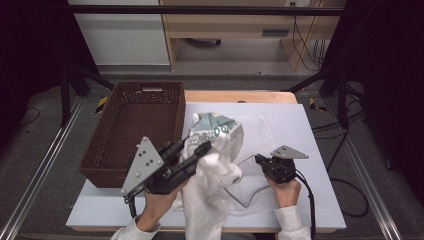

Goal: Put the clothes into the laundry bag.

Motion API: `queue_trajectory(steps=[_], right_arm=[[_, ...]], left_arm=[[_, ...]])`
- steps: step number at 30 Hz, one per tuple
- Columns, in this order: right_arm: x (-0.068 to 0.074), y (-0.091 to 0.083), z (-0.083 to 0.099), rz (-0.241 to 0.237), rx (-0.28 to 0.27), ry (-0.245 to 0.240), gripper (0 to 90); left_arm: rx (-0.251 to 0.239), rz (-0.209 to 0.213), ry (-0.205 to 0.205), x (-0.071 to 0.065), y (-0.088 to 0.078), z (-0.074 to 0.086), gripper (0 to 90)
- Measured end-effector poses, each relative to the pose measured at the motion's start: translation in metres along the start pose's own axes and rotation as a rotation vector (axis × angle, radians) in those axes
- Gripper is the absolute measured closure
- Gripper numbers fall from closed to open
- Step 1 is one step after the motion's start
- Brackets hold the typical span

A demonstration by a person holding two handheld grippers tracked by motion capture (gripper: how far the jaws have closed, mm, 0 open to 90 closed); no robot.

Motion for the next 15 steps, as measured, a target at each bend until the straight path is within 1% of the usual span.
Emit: queue_trajectory(steps=[1,2,3,4,5,6,7,8,9,11,12,13,14,15], right_arm=[[0.0,0.0,0.0,0.0,0.0,0.0,88.4],[-0.001,0.0,0.0,0.003,0.0,-0.001,88.4],[-0.001,0.0,0.0,0.003,0.0,-0.001,88.4],[0.0,0.0,0.001,0.003,-0.001,0.001,88.4],[0.0,0.0,0.001,0.003,-0.001,0.001,88.4],[0.0,0.0,0.0,0.001,-0.009,0.003,88.4],[0.0,0.0,0.0,0.001,-0.009,0.003,88.4],[0.0,0.0,0.0,0.0,-0.011,0.005,88.4],[0.0,0.0,0.0,0.0,-0.011,0.005,88.4],[0.0,0.0,0.0,0.0,-0.012,0.006,88.4],[0.0,0.0,0.0,0.001,-0.013,0.007,88.4],[0.0,0.0,0.0,0.001,-0.013,0.011,88.4],[0.0,0.0,-0.001,0.001,-0.014,0.01,88.4],[0.0,0.0,-0.001,0.001,-0.014,0.01,88.4]], left_arm=[[0.0,0.0,0.0,0.0,0.0,0.0,66.8],[0.027,0.01,0.012,-0.003,0.0,0.011,66.8],[0.027,0.01,0.012,-0.003,0.0,0.011,66.8],[0.058,0.021,0.013,-0.006,0.0,0.022,66.8],[0.058,0.021,0.013,-0.006,0.0,0.022,66.8],[0.092,0.033,0.029,-0.01,0.001,0.032,66.7],[0.092,0.033,0.029,-0.01,0.001,0.032,66.7],[0.125,0.037,0.044,-0.013,0.003,0.044,66.7],[0.125,0.037,0.044,-0.013,0.003,0.044,66.7],[0.162,0.047,0.053,-0.016,0.007,0.055,66.7],[0.202,0.061,0.06,-0.019,0.012,0.066,66.7],[0.202,0.061,0.06,-0.019,0.012,0.066,66.7],[0.243,0.076,0.058,-0.022,0.017,0.076,66.7],[0.243,0.076,0.058,-0.022,0.017,0.076,66.7]])
Point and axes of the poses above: each handheld gripper's, and its own axes: y roughly forward along the jaws, z roughly out of its underside, x roughly to its left, the point moved 5 cm from there along y, roughly forward along the jaws, and after that the axes turned 13 degrees about -z, right-handed, at the moved point
